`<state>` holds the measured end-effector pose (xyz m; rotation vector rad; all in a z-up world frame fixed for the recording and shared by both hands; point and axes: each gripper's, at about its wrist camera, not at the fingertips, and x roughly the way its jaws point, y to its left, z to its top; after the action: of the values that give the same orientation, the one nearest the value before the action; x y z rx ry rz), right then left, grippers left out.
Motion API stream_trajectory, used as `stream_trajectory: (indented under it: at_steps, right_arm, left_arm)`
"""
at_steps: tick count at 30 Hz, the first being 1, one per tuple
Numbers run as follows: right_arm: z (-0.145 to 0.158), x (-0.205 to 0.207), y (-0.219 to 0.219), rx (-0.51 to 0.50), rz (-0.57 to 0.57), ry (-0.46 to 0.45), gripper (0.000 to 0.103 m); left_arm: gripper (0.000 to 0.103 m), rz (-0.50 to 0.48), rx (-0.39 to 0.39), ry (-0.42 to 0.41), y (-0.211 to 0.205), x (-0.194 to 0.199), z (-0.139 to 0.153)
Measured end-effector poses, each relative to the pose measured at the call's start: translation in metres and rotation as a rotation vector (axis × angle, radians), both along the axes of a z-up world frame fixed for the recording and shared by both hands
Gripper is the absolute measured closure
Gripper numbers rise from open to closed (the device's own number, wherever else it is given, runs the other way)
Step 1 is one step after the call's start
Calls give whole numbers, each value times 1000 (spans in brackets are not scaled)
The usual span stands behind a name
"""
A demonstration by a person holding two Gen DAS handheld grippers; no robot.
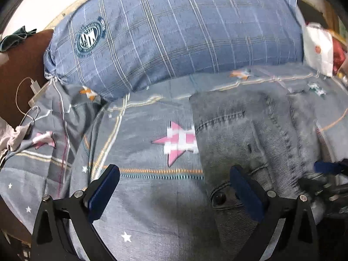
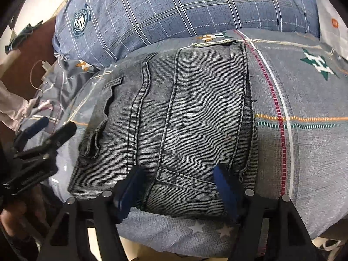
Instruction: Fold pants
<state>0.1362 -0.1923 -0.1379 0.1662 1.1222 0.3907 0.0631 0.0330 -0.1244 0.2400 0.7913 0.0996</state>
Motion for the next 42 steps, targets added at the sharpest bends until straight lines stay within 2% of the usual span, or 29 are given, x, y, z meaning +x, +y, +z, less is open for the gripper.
stream_trajectory:
  at_steps: [1, 2, 4, 5, 8, 10, 11, 12, 13, 14, 15, 16, 19, 20, 22, 24, 25, 26, 28, 29, 30, 32, 35, 36, 38, 39, 40, 42]
  right_arm:
    - [10, 3, -3, 7, -9, 3, 31]
    - [27, 3, -4, 16, -20, -23, 31]
    - [61, 9, -3, 12, -36, -125, 31]
    - [80, 17, 0, -10, -50, -183, 31]
    - [110, 49, 21, -108, -55, -286, 31]
    - [104, 71, 35, -190, -48, -305, 30]
    - [80, 91, 45, -291, -51, -265, 30]
    - [48, 109, 50, -377, -40, -175, 30]
    - [12, 123, 52, -406, -16, -67, 27]
    - [-10, 128, 44, -360, -68, -38, 4]
    - [-7, 127, 34, -330, -108, -49, 1]
    - [-6, 127, 33, -315, -110, -32, 2]
    - [7, 118, 27, -336, -91, -57, 1]
    - [14, 113, 27, -340, -89, -76, 3]
    - [36, 96, 20, -313, -94, -134, 3]
    - [55, 79, 24, -296, -85, -188, 3]
    - [60, 71, 22, -297, -75, -202, 3]
    - [61, 64, 24, -302, -59, -207, 3]
    - [39, 52, 31, -400, -16, -174, 3]
    - [14, 52, 36, -506, 31, -129, 3]
    - [-5, 52, 35, -526, 54, -113, 3]
    - [2, 56, 23, -436, -21, -54, 1]
    - [27, 45, 33, -457, -9, -135, 3]
    - [38, 38, 36, -432, 1, -164, 3]
    - [48, 30, 35, -306, -3, -176, 3]
    - [44, 29, 34, -267, -8, -153, 3]
    - [34, 30, 36, -273, 1, -130, 3]
    - [-10, 43, 40, -402, 48, -28, 3]
  left_arm:
    - [2, -17, 36, 72, -5, 6, -18]
    - [0, -18, 61, 34, -6, 4, -27]
    - [1, -3, 41, 27, -5, 2, -25]
    - [1, -1, 43, 30, -6, 3, -25]
    - [1, -17, 69, 22, -9, 3, -25]
    - [1, -13, 49, 20, -4, 4, -26]
    - [1, -10, 34, 19, -3, 3, -27]
    - [0, -9, 27, 18, -1, 3, -27]
    - [0, -8, 22, 18, -2, 2, -26]
    - [1, -10, 23, 20, -2, 2, -26]
    - [1, -16, 18, 16, -1, 1, -24]
    - [2, -33, 0, 12, 1, 1, -21]
    - [2, -41, -99, 8, 14, -1, -3]
    - [2, -36, -146, -33, 19, -6, 8]
    - [2, -17, -177, -92, 22, -12, 16]
    - [2, -42, -152, -23, 13, -5, 0]
    - [2, -63, -104, 37, 5, 0, -16]
    - [2, -66, -73, 13, 0, -1, -27]
    - [2, -47, -94, -8, 1, -2, -29]
    - [2, -42, -110, -2, 1, 0, -29]
    - [2, -57, -118, 9, 0, 1, -29]
    - [2, -64, -115, -6, 1, 1, -30]
    - [2, -64, -170, 5, 9, 4, -31]
    - [2, -65, -185, 7, 12, 3, -31]
    - [2, -70, -207, 12, 17, 4, -32]
    - [2, -72, -213, 12, 17, 4, -33]
    - [2, -77, -218, 12, 18, 5, -34]
    - [2, -82, -233, 12, 19, 3, -35]
